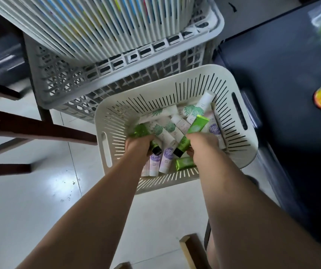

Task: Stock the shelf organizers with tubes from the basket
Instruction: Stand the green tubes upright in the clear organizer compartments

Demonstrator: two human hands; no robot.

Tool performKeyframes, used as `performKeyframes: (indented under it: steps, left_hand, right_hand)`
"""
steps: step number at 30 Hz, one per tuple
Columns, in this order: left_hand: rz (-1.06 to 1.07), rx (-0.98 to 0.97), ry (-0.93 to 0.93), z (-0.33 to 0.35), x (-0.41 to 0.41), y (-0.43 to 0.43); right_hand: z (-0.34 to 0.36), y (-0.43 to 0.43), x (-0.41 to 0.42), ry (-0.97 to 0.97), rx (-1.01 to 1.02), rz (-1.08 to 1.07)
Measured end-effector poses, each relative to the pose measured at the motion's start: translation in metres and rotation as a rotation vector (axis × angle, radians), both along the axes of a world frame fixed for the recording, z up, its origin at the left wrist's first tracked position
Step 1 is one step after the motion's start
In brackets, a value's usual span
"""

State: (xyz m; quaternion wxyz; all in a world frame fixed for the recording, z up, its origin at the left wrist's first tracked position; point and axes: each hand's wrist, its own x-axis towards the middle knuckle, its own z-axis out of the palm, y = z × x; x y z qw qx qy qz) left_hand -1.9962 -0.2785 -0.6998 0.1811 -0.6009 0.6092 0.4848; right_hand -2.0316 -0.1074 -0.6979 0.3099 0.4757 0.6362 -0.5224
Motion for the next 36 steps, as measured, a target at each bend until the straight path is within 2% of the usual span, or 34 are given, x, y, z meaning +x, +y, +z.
performKeyframes:
  steps: [3, 7, 11, 16, 22, 27, 31, 36]
  left_hand:
    - [-0.014, 0.089, 0.112, 0.024, 0.016, 0.001]
    - [-0.058, 0.281, 0.465, 0.07, 0.026, 0.009]
    - [-0.102, 0.407, 0.715, 0.121, 0.015, 0.018]
    - [-0.269, 0.383, 0.917, 0.192, 0.002, 0.037]
    - [-0.53, 0.453, 1.162, 0.3, 0.008, 0.088]
    - [-0.749, 0.547, 1.338, 0.381, 0.025, 0.153]
    - [-0.929, 0.645, 1.42, 0.425, 0.047, 0.215]
    - [-1.189, 0.761, 1.443, 0.45, 0.095, 0.302]
  right_hand:
    - [0.013, 0.0, 0.001, 0.152, -0.132, -0.012]
    - [0.053, 0.003, 0.006, 0.284, -0.311, 0.029]
    - [0.109, 0.005, 0.008, 0.429, -0.343, 0.139]
    - [0.19, 0.027, 0.009, 0.652, -0.312, 0.121]
    - [0.316, 0.101, 0.032, 0.95, -0.204, 0.232]
    - [0.409, 0.171, 0.088, 1.188, -0.035, 0.13]
    - [0.445, 0.226, 0.156, 1.247, 0.155, 0.089]
    - [0.476, 0.284, 0.247, 1.316, 0.333, -0.11]
